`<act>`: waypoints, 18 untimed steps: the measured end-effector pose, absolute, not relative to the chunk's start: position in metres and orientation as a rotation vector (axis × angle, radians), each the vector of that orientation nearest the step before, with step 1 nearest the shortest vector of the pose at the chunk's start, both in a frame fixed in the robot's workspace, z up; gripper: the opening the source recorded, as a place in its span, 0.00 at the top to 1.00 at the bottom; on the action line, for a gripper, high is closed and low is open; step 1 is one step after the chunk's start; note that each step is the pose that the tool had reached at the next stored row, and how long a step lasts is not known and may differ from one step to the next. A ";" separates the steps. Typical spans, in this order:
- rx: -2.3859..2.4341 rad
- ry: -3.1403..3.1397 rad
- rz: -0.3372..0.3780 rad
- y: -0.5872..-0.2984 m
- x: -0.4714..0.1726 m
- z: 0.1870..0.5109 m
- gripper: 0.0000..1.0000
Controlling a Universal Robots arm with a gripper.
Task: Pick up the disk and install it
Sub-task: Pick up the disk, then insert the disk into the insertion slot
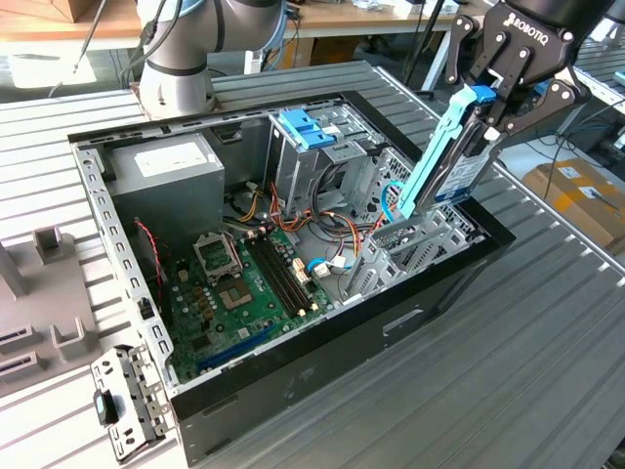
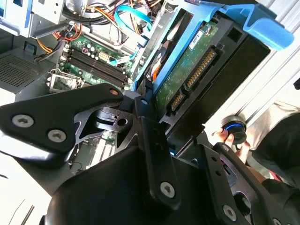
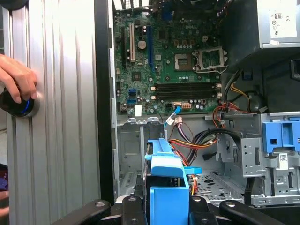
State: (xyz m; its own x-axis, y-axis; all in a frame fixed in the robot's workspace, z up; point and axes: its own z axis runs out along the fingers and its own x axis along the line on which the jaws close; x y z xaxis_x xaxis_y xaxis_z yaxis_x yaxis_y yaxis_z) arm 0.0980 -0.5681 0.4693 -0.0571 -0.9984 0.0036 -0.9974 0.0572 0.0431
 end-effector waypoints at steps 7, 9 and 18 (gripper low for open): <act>2.134 -2.260 -0.045 -0.587 0.107 0.467 0.64; 2.135 -2.260 -0.045 -0.587 0.107 0.467 0.64; 2.135 -2.260 -0.045 -0.587 0.105 0.467 0.64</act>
State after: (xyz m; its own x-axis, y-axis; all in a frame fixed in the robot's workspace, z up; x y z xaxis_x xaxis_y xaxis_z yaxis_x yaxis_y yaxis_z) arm 0.1049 -0.5874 0.4672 -0.0571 -0.9984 0.0036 -0.9974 0.0572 0.0433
